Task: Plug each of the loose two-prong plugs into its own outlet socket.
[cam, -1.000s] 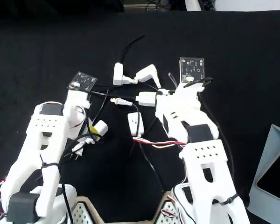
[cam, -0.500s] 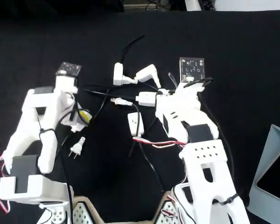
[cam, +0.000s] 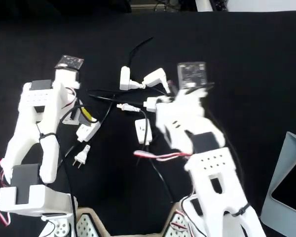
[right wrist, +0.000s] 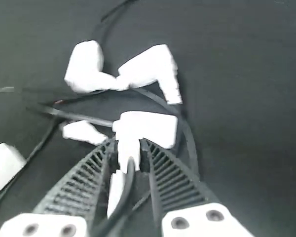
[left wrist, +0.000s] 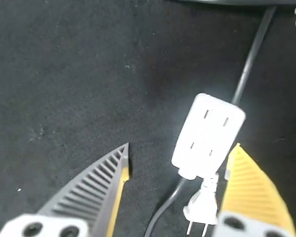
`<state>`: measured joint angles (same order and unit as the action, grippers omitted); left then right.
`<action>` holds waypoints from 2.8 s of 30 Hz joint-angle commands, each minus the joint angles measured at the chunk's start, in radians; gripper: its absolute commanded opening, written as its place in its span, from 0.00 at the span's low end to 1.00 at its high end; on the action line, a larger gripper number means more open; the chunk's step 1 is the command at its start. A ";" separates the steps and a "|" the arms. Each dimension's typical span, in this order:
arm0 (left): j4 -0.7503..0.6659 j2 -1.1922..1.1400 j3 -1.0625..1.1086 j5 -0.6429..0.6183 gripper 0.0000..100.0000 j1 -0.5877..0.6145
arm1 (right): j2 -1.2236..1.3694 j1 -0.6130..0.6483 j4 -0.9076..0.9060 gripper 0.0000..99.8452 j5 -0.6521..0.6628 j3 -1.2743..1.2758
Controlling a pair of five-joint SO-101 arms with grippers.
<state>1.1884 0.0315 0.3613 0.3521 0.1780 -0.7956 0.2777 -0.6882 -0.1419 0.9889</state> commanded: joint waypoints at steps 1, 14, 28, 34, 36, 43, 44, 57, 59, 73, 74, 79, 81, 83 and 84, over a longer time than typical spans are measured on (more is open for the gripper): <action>0.006 0.002 -0.054 -0.003 0.31 0.054 | 0.002 0.109 0.021 0.01 -0.008 -0.024; -0.031 0.002 0.007 -0.072 0.31 0.332 | 0.549 0.359 0.018 0.01 0.087 -0.464; -0.290 0.002 0.232 -0.189 0.31 0.367 | 0.951 0.457 -0.176 0.01 0.215 -0.931; -0.292 0.000 0.243 -0.189 0.31 0.367 | 1.078 0.479 -0.344 0.01 0.255 -1.121; -0.296 0.000 0.243 -0.189 0.31 0.369 | 1.122 0.486 -0.385 0.01 0.255 -1.176; -0.325 0.002 0.259 -0.189 0.31 0.387 | 1.241 0.500 -0.460 0.01 0.267 -1.311; -0.325 0.002 0.259 -0.189 0.31 0.387 | 1.253 0.500 -0.462 0.01 0.267 -1.322; -0.325 0.002 0.259 -0.189 0.31 0.387 | 1.280 0.499 -0.505 0.01 0.308 -1.325; -0.325 0.002 0.259 -0.189 0.31 0.387 | 1.280 0.499 -0.505 0.01 0.308 -1.323; -0.325 0.002 0.259 -0.189 0.31 0.387 | 1.331 0.496 -0.423 0.01 0.308 -1.317; -0.325 0.002 0.259 -0.189 0.31 0.387 | 1.337 0.496 -0.427 0.01 0.308 -1.317; -0.325 0.000 0.259 -0.189 0.31 0.387 | 1.330 0.494 -0.462 0.01 0.308 -1.317; -0.325 0.000 0.259 -0.189 0.31 0.387 | 1.330 0.494 -0.479 0.01 0.308 -1.317; -0.325 0.000 0.259 -0.189 0.31 0.387 | 1.337 0.494 -0.479 0.01 0.308 -1.305; -0.325 0.000 0.259 -0.189 0.31 0.387 | 1.348 0.494 -0.474 0.01 0.308 -1.296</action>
<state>0.8800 0.0269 0.6268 0.1726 0.5570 0.5516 0.7656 -1.1515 0.1588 -0.2908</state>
